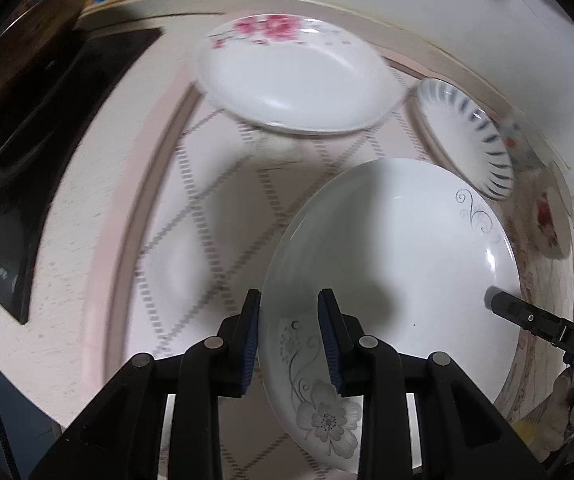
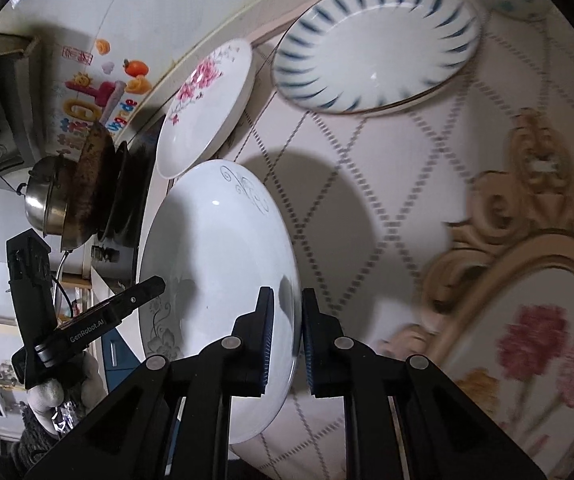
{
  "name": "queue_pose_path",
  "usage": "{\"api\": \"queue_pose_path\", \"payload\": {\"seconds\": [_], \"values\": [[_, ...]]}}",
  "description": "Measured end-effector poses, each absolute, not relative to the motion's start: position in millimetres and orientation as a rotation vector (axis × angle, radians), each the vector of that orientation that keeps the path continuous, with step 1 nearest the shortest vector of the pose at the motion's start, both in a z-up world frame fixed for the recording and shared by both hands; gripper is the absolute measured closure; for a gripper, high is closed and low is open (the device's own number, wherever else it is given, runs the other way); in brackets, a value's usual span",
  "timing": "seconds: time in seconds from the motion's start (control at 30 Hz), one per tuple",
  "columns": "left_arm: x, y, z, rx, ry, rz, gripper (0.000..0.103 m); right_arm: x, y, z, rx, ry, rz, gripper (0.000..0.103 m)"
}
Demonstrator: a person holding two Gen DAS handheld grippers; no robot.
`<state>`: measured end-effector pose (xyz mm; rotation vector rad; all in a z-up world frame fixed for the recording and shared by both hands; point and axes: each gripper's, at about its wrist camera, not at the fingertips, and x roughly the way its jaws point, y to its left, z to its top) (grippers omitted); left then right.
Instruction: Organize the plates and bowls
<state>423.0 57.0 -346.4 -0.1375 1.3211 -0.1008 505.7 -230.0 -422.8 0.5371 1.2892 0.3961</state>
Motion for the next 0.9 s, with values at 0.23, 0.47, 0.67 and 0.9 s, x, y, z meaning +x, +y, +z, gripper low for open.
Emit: {"api": "queue_pose_path", "payload": {"seconds": [0.23, 0.47, 0.67, 0.9], "values": [[427.4, -10.7, -360.2, -0.072, 1.339, -0.203, 0.077, 481.9, -293.3, -419.4, 0.565, 1.269, 0.309, 0.088], [436.2, -59.3, -374.7, 0.005, 1.363, -0.255, 0.077, 461.5, -343.8, -434.0, 0.612, 1.273, 0.220, 0.088], [441.5, -83.7, -376.0, 0.053, 1.358, -0.268, 0.077, 452.6, -364.0, -444.1, 0.642, 1.266, 0.178, 0.088], [445.5, -100.5, -379.1, 0.082, 1.360, -0.261, 0.077, 449.3, -377.7, -448.3, 0.664, 1.255, 0.165, 0.088]]}}
